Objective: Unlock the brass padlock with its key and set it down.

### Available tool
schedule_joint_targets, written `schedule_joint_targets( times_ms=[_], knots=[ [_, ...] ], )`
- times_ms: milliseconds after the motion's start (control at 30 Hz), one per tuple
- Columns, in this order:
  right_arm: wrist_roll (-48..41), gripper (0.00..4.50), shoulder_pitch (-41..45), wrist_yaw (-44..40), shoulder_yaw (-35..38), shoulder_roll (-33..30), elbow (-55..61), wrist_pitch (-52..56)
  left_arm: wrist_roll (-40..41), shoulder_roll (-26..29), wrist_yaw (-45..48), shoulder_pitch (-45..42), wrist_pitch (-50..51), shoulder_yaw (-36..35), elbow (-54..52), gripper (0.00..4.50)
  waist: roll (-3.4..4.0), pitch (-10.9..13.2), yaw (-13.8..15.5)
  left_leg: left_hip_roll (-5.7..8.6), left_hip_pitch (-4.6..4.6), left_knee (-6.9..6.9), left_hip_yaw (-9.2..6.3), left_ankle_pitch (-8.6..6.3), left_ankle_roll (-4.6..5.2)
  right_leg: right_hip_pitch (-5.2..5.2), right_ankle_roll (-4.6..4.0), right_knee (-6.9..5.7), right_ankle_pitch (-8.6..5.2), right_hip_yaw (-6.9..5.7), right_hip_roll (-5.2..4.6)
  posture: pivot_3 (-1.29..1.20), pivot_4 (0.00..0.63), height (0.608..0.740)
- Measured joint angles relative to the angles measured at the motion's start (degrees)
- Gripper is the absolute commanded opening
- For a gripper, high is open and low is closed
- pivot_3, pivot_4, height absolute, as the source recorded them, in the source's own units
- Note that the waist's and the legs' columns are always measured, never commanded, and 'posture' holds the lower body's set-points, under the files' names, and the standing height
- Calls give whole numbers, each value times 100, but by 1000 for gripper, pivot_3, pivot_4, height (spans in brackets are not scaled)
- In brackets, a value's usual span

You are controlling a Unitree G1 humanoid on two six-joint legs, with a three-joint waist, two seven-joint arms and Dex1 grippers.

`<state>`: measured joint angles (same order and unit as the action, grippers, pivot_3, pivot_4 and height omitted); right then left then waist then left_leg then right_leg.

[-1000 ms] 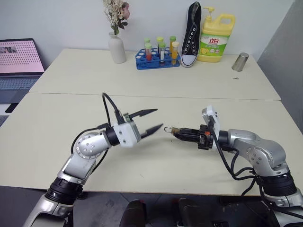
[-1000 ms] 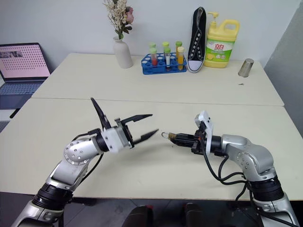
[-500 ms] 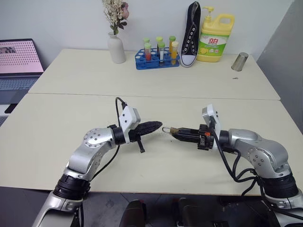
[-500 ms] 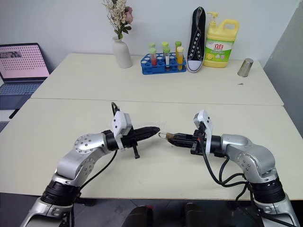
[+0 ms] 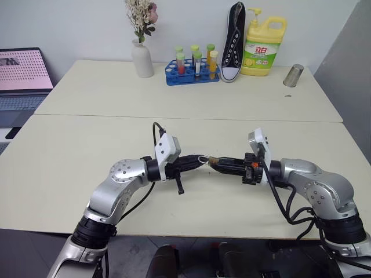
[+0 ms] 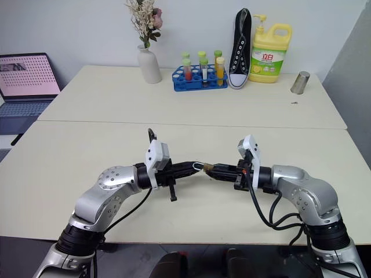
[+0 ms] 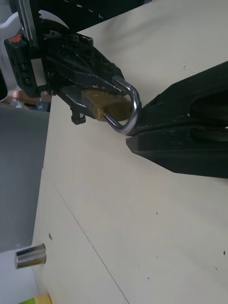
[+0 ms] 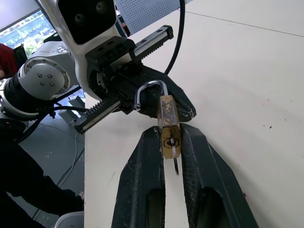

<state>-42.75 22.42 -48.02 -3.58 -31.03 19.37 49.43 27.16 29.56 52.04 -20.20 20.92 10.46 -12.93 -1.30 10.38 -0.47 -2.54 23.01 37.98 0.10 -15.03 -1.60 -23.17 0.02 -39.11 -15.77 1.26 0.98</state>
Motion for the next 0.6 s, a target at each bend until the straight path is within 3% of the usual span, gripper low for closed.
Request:
schedule_joint_targets(
  times_ms=[600],
  knots=[
    [128, 131, -1, -61, -6, -4, -66, -17, 980, 221, 72, 132, 1272, -579, -702, 0, 0, 0, -3, 0, -3, 0, -2, 0, 0, -1, 23, 1, -13, 35, 0, 0, 150, 740]
  ],
)
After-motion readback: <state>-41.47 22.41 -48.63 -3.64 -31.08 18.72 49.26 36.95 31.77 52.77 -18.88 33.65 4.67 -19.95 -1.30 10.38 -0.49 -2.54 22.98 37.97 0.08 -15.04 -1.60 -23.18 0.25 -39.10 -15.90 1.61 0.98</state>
